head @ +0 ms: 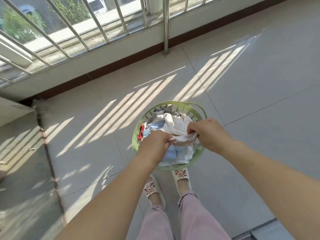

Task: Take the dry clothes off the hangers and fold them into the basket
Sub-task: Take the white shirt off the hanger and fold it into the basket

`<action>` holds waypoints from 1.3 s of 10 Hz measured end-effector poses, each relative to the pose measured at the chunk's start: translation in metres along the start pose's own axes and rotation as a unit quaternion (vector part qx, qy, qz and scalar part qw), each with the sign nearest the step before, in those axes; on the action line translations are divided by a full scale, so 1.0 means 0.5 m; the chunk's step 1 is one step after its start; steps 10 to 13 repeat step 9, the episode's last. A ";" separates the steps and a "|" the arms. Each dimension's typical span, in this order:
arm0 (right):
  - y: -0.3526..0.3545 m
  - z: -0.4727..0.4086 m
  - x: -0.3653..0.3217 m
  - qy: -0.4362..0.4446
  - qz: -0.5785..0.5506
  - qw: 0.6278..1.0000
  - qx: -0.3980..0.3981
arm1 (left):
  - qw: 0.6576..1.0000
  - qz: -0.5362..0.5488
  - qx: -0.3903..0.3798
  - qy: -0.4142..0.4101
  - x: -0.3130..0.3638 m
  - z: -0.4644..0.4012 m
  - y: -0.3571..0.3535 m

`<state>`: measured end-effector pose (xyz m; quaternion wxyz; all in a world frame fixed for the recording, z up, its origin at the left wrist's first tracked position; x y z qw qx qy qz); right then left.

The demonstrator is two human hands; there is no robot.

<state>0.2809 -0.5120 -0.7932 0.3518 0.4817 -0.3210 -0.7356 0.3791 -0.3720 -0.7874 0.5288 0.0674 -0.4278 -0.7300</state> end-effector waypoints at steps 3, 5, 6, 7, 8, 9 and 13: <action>-0.243 0.030 0.065 -0.048 -0.083 0.982 -0.164 | 0.983 -0.093 -0.157 0.019 -0.093 -0.049 -0.226; -0.265 -0.050 0.144 -0.091 -0.147 0.974 -0.147 | 0.985 -0.106 -0.131 0.031 -0.081 -0.161 -0.215; -0.256 -0.109 0.198 -0.106 -0.126 0.981 -0.103 | 0.992 -0.086 -0.084 0.048 -0.060 -0.248 -0.193; -0.236 -0.152 0.231 -0.114 -0.039 0.989 -0.084 | 0.996 -0.059 -0.041 0.046 -0.040 -0.309 -0.176; -0.229 -0.173 0.248 -0.117 -0.015 0.991 -0.066 | 0.997 -0.051 -0.033 0.039 -0.035 -0.335 -0.180; -0.248 -0.161 0.257 -0.128 -0.044 0.988 -0.080 | 0.996 -0.042 -0.050 0.054 -0.049 -0.323 -0.197; -0.248 -0.161 0.257 -0.128 -0.044 0.988 -0.080 | 0.996 -0.042 -0.050 0.054 -0.049 -0.323 -0.197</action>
Point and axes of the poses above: each hand's wrist, its own z-axis away from the middle knuckle, its own y-axis out of the back of the hand, x = y × z, the point moved 4 cm from there along -z, towards the middle knuckle, and after that the axes turned 14 degrees about y, right-handed, at the moved point
